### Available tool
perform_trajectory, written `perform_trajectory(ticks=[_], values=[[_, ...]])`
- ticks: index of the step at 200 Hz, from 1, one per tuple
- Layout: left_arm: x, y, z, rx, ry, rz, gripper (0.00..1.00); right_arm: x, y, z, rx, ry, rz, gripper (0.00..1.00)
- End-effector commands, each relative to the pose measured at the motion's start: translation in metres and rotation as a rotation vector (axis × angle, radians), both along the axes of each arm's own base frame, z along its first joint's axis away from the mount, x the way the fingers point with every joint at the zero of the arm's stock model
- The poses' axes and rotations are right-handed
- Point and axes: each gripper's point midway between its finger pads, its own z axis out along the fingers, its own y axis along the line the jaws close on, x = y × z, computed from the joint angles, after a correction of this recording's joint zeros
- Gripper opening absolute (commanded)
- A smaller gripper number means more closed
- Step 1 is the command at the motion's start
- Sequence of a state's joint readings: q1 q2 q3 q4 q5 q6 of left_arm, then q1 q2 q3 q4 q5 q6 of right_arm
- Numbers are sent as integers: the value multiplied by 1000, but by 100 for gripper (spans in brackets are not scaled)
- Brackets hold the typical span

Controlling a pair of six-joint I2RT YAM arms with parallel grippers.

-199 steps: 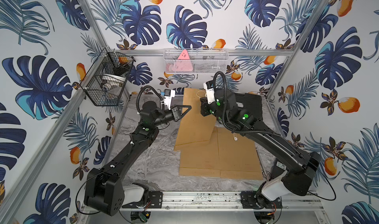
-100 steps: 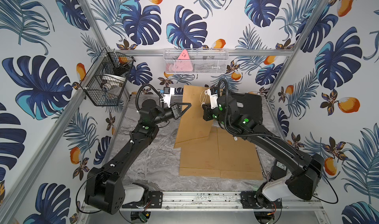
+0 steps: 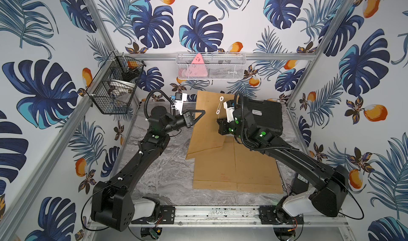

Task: Close the mouth of the file bag
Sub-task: Close the file bag.

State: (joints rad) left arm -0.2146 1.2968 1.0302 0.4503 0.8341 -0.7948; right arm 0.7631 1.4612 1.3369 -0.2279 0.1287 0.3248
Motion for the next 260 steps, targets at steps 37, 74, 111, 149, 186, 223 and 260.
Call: perform_trajectory(ticks=[37,74,111,149,186,223,260], values=[[-4,1,22,-27,-68,-7,0,3,-3,5,35,-2,-4,0],[-5,2,21,-11,-72,-7,0,1,-12,10,31,-4,-8,0],[-3,1,23,-14,-77,-16,0,-3,-25,13,55,15,-10,0],[-2,0,23,-27,-71,-26,0,5,-38,8,100,57,-33,0],[-1,-1,19,-27,-61,-27,0,6,-37,16,128,59,-18,0],[0,-1,18,-22,-63,-26,0,3,-34,20,161,69,-7,0],[4,-1,15,-23,-56,-20,0,-7,-23,25,172,68,19,0]])
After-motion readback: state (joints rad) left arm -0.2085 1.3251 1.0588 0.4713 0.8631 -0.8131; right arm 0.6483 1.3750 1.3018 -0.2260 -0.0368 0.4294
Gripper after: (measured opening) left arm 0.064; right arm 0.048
